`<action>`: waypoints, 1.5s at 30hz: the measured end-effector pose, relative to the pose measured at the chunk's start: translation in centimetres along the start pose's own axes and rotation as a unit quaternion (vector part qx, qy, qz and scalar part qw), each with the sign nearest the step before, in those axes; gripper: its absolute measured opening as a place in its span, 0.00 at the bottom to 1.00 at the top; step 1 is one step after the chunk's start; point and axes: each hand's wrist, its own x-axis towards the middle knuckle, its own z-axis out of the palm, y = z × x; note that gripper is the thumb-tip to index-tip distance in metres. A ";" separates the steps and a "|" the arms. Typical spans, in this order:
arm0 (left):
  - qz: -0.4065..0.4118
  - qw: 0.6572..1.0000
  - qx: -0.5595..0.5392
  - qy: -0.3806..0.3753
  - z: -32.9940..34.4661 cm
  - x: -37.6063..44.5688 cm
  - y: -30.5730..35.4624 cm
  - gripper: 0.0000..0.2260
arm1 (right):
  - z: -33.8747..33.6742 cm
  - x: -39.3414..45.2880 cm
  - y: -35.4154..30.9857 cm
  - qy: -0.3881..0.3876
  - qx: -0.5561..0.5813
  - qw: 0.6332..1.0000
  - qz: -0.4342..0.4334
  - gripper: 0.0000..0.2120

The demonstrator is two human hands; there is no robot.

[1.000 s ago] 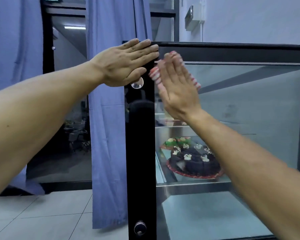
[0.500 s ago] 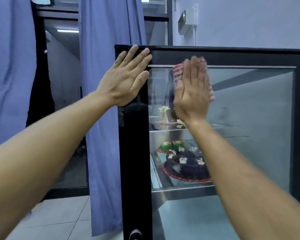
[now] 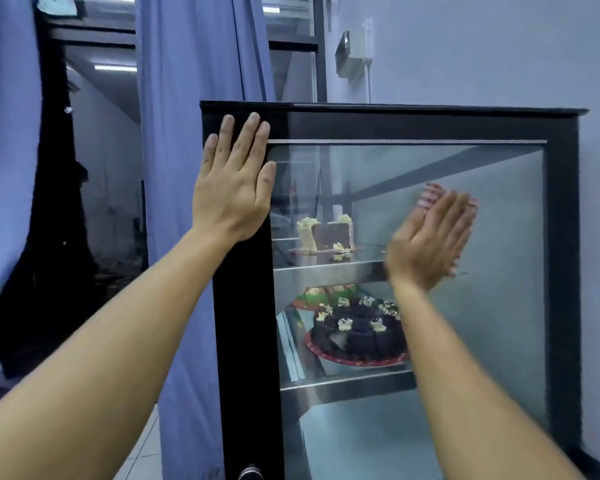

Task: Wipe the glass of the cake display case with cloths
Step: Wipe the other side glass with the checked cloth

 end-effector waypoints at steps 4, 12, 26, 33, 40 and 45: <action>-0.030 0.999 0.008 0.044 1.2 -1.6 0.6 0.26 | -1.1 -16.7 -4.3 -0.150 0.031 0.947 -0.282 0.30; 0.006 0.999 -0.026 0.028 1.1 -2.0 -1.7 0.26 | 0.8 -0.9 -0.8 -0.092 -0.027 0.937 -0.335 0.29; -0.032 0.996 0.018 0.076 2.3 -2.2 -0.3 0.28 | 1.0 3.3 -2.1 -0.134 -0.034 0.890 -0.434 0.28; -0.074 0.993 0.043 0.079 3.3 -2.2 1.7 0.32 | -0.6 -1.0 0.2 -0.033 -0.009 0.999 0.022 0.31; -0.061 0.994 0.051 0.073 3.1 -2.4 1.4 0.30 | 1.2 1.8 -2.5 -0.133 -0.012 0.851 -0.508 0.27; -0.066 0.993 0.067 0.067 3.0 -2.3 1.7 0.32 | -1.3 7.9 7.2 -0.008 -0.036 0.999 0.010 0.31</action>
